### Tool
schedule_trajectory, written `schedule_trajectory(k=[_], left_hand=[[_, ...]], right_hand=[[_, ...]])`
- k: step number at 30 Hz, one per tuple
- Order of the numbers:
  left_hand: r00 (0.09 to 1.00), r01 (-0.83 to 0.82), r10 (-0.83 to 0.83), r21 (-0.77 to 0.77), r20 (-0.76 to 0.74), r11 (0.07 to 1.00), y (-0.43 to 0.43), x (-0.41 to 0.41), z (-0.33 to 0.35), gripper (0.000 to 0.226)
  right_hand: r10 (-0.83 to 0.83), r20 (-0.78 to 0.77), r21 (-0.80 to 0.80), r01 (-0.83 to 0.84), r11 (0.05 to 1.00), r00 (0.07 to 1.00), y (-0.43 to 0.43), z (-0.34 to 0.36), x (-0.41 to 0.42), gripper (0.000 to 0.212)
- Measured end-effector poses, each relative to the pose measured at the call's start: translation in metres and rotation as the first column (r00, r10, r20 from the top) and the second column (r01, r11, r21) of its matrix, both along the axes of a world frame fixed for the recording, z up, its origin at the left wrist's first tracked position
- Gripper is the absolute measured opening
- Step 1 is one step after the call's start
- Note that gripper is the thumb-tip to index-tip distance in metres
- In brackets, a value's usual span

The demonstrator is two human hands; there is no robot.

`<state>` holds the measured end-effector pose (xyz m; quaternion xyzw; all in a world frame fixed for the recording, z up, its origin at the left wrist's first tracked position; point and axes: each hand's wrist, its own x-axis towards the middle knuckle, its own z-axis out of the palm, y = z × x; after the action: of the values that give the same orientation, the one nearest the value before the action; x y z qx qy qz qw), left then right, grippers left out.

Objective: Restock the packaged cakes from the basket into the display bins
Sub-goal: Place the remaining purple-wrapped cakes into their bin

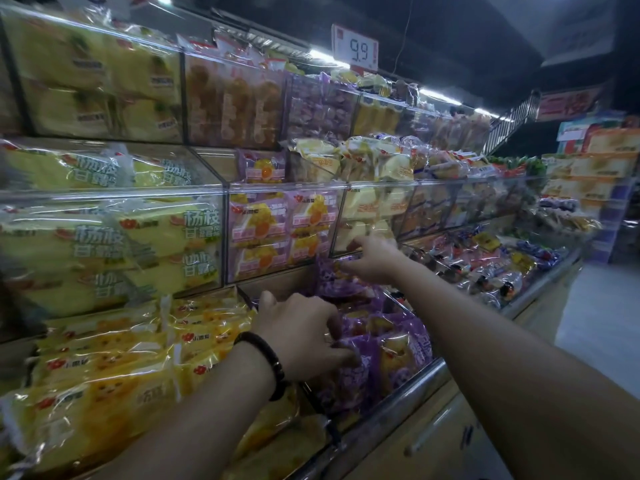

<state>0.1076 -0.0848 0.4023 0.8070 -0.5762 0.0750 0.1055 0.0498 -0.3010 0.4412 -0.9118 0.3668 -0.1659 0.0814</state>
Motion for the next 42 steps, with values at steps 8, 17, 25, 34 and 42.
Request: schedule_trajectory(k=[8,17,25,34,42], left_hand=[[1.000,0.019,-0.021,-0.120,-0.014,0.993,0.003,0.007,-0.005,0.054],[0.997,0.029,-0.022,-0.081,0.080,0.996,0.001,0.001,-0.008,0.043],[0.997,0.043,-0.042,-0.010,0.062,0.999,0.005,0.002,0.001,0.046],[0.993,0.068,-0.057,0.108,-0.102,0.992,0.019,0.017,0.014,0.051],[0.990,0.041,-0.031,0.075,-0.141,0.996,0.024,0.025,0.015,0.035]], right_hand=[[-0.008,-0.129,-0.069,-0.001,0.998,0.992,-0.010,-0.004,0.004,0.051],[-0.002,0.054,-0.101,0.007,0.995,0.999,0.012,-0.007,-0.013,0.049],[0.168,0.404,-0.107,-0.136,0.985,0.899,0.048,0.004,-0.071,0.021],[0.289,0.632,0.154,-0.483,0.862,0.718,0.063,-0.012,-0.126,0.038],[0.273,0.729,0.249,-0.615,0.749,0.628,0.077,-0.026,-0.149,0.035]])
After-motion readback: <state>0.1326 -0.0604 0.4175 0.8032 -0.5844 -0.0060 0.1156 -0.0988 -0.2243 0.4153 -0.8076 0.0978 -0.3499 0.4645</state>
